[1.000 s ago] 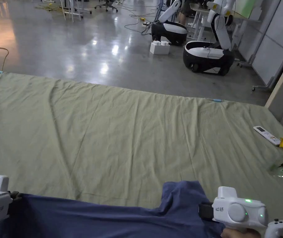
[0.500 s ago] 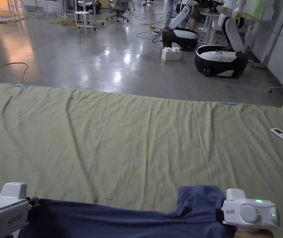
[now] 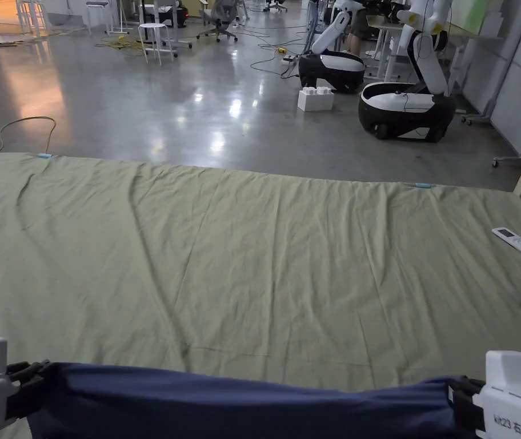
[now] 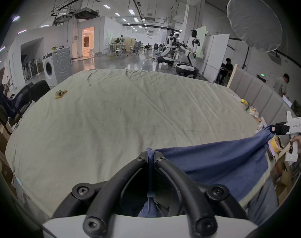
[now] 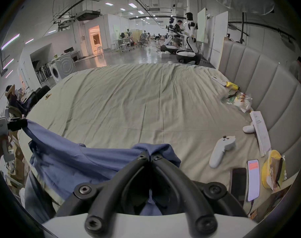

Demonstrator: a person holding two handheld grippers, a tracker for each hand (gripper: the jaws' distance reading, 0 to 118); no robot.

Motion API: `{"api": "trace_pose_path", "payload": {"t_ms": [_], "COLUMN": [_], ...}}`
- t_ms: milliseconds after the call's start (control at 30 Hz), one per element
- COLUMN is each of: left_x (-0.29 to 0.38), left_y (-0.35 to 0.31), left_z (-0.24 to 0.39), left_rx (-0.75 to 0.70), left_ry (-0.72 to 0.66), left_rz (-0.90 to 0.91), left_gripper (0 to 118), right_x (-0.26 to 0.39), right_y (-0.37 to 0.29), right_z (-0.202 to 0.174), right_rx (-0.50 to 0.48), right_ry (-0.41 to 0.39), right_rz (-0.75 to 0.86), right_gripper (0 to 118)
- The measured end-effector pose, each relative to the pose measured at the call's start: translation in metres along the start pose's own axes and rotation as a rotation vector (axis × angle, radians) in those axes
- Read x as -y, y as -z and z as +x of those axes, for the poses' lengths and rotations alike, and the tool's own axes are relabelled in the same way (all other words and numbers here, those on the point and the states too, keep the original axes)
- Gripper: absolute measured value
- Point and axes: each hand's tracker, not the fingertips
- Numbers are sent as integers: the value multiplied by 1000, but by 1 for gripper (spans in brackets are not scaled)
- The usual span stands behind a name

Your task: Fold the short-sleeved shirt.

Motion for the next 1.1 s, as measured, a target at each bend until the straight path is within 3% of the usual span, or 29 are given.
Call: {"api": "trace_pose_path", "payload": {"t_ms": [400,467,800,867,900,933,967,1000,1100], "left_x": [94,104,127,125,121,117,112,107,80], "left_y": [-26,-25,0,-2,-5,-7,-9,-11,-20], "left_z": [-5,-2,-1,-1,-2,-2,0,3,19], "left_rx": [14,8,-30,-25,-22,-23,-31,-43,-65], "left_ry": [84,97,80,65,46,32,20,16,42], "left_rz": [-185,-218,-246,-245,-244,-240,-224,-200,-46], "left_gripper": [5,5,8,15,21,37,50,61,63], "right_x": [118,137,160,157,152,147,141,134,107], "right_y": [-24,-17,12,10,5,-2,-8,-14,-35], "right_z": [-11,-13,-24,-28,-32,-35,-39,-43,-53], "right_rx": [17,58,76,88,106,147,185,208,211], "right_ry": [-20,-40,-10,-35,-44,-55,-63,-58,-66], "right_rz": [-215,-252,-224,-231,-229,-218,-208,-178,-5], "right_gripper": [1,1,5,19,36,62,79,86,86]}}
